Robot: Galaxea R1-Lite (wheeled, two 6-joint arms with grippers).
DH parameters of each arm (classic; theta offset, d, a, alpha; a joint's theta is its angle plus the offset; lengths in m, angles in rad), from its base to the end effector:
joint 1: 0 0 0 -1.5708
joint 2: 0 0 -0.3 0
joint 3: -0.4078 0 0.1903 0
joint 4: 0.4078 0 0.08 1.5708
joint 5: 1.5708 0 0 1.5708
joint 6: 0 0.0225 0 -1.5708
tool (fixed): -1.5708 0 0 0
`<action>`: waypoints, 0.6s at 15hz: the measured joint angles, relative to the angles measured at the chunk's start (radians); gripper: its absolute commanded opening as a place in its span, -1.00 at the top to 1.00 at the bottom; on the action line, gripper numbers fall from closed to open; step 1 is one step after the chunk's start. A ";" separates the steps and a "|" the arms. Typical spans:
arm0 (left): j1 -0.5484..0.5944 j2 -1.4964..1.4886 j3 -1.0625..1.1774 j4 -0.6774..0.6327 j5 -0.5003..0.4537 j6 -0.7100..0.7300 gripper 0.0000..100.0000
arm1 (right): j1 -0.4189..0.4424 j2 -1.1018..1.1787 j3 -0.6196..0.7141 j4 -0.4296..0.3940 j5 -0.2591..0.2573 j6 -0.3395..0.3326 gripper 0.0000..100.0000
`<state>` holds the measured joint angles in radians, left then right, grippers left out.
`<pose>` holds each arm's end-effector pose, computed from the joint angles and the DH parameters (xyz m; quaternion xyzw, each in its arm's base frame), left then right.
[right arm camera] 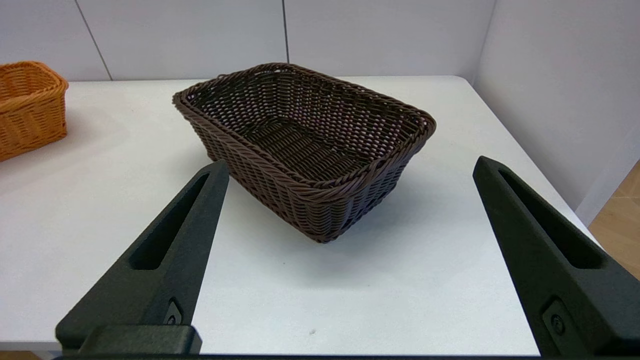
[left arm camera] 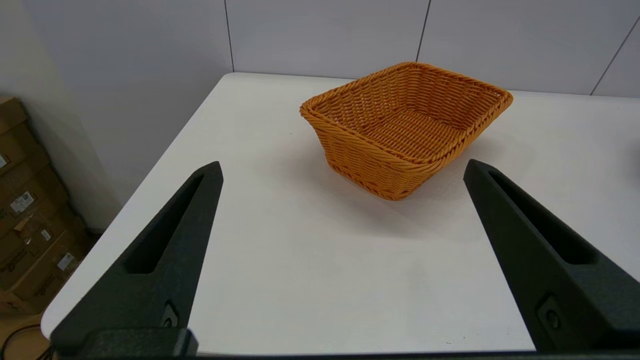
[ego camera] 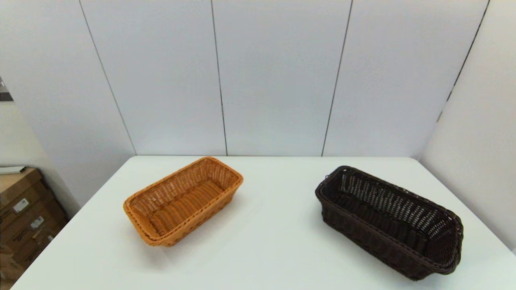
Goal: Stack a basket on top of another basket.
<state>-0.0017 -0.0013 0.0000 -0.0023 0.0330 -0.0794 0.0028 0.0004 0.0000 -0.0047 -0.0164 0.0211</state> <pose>-0.0229 0.0008 0.0757 -0.0397 -0.0024 0.0156 0.9991 -0.0228 -0.0004 0.0760 0.0106 -0.0022 -0.0068 0.9999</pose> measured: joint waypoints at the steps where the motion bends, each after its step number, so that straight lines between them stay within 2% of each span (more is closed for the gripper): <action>1: 0.000 0.000 0.000 0.000 0.000 0.000 -1.00 | 0.000 0.000 0.000 0.000 0.000 0.000 -1.00; 9: -0.001 0.000 -0.007 0.009 0.004 0.004 -1.00 | 0.000 0.000 0.000 0.000 0.000 0.000 -1.00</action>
<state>-0.0023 -0.0013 -0.0070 0.0070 0.0368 -0.0749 0.0028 0.0004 0.0000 -0.0043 -0.0164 0.0215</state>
